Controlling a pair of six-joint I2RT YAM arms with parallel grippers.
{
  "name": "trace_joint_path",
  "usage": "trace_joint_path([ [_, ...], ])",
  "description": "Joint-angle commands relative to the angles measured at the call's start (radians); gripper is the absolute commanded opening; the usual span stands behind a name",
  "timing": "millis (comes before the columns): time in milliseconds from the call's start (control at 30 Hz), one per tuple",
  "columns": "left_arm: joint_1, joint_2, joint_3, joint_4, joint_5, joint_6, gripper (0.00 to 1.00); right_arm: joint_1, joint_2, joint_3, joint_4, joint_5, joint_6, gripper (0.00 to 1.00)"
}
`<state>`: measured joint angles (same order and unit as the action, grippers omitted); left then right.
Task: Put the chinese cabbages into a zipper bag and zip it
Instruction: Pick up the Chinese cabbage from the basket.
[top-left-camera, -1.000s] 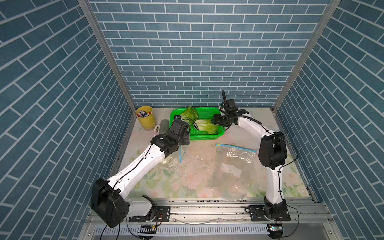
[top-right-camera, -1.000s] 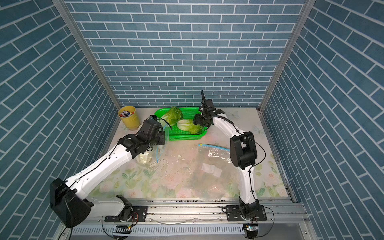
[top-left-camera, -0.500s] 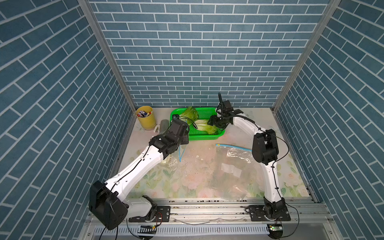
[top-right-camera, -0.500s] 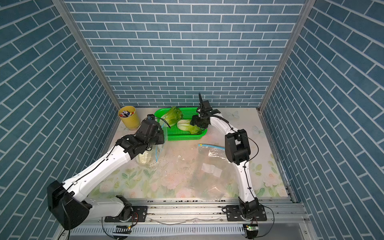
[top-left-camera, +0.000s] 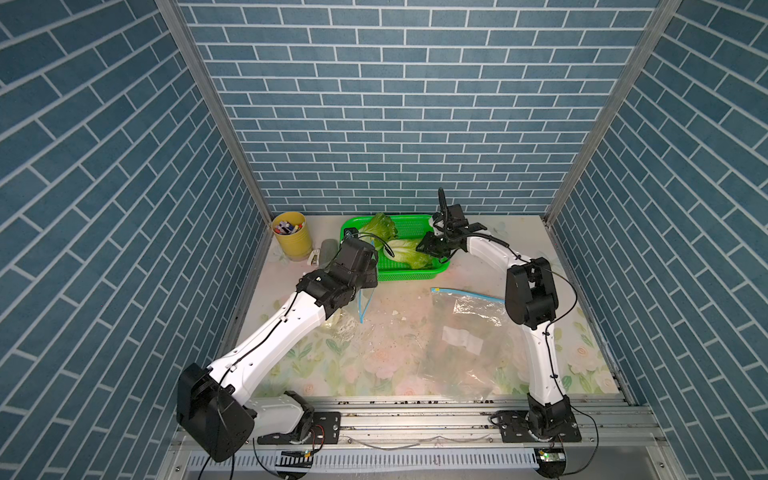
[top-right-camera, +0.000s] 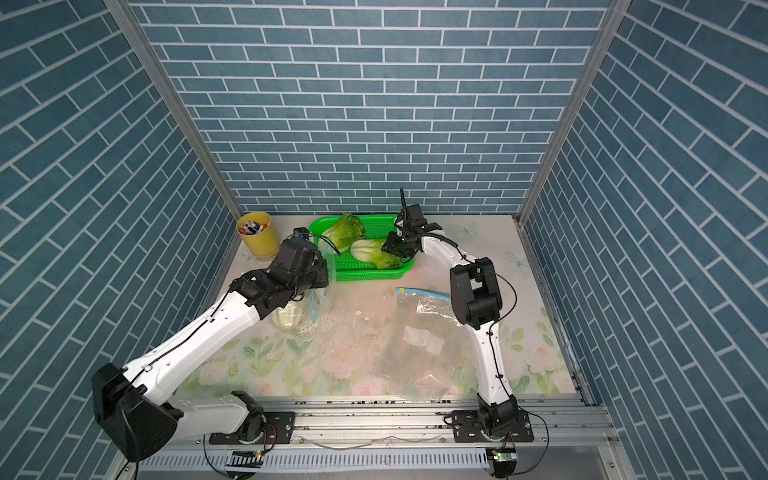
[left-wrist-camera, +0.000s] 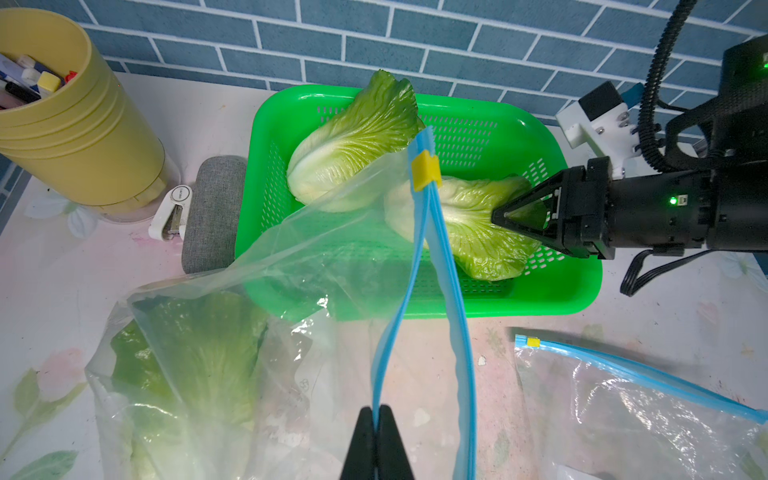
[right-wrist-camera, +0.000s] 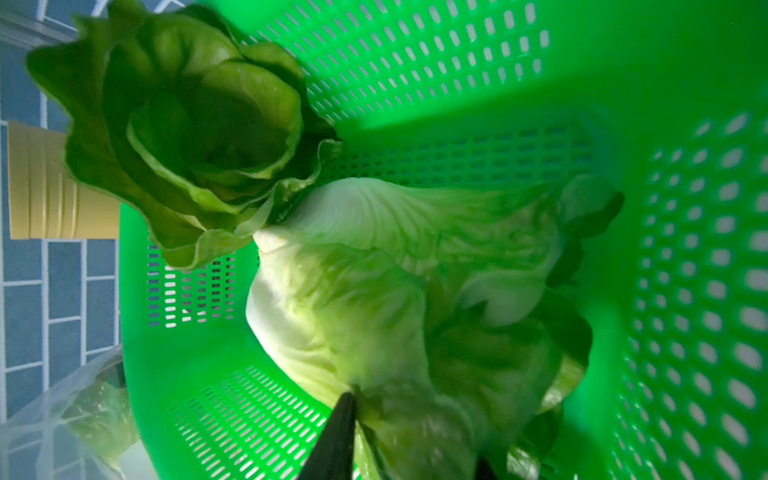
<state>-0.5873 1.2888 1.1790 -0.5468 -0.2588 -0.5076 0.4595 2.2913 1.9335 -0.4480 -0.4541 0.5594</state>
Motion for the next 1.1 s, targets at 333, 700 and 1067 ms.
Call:
trace_joint_path([
  [333, 0.045, -0.047, 0.002, -0.058, 0.022, 0.028, 0.00, 0.002, -0.168, -0.121, 0.179, -0.061, 0.011, 0.00],
  [700, 0.066, -0.050, 0.043, -0.111, 0.099, 0.058, 0.00, 0.003, -0.300, -0.216, 0.241, -0.045, 0.011, 0.00],
  [1067, 0.070, -0.020, 0.100, -0.146, 0.112, 0.047, 0.00, 0.003, -0.469, -0.321, 0.212, 0.000, -0.010, 0.00],
])
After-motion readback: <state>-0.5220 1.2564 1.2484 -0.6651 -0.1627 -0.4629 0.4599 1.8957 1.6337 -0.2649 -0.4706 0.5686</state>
